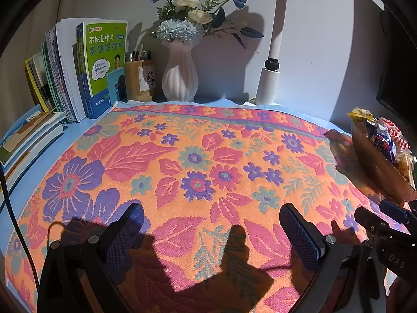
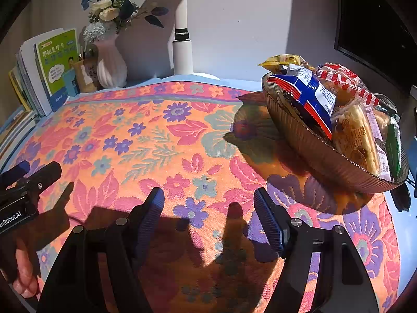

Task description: Organize snacks

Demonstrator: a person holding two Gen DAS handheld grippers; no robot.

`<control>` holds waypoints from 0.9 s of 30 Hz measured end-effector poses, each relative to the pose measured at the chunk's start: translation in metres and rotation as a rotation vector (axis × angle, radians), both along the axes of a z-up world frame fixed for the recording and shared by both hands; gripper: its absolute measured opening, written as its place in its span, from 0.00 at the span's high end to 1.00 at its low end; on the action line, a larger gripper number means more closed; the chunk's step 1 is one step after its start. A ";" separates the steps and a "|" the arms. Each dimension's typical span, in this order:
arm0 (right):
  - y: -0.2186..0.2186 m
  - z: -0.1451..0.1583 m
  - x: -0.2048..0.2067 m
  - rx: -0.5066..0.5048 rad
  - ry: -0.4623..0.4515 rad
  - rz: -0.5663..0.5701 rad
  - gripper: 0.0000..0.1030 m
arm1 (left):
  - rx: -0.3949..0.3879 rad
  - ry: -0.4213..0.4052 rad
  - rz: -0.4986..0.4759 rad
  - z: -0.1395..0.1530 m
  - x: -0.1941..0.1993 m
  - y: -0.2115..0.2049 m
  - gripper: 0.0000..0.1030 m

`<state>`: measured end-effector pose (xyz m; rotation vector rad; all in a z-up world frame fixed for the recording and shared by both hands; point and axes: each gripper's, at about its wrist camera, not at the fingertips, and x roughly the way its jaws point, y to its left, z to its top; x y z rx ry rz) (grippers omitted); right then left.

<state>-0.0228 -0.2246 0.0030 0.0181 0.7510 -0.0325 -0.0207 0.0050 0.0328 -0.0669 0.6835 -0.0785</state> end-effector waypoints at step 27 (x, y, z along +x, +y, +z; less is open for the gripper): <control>-0.001 -0.001 0.001 -0.002 0.001 0.004 0.31 | -0.012 0.007 0.000 -0.001 0.001 -0.001 0.00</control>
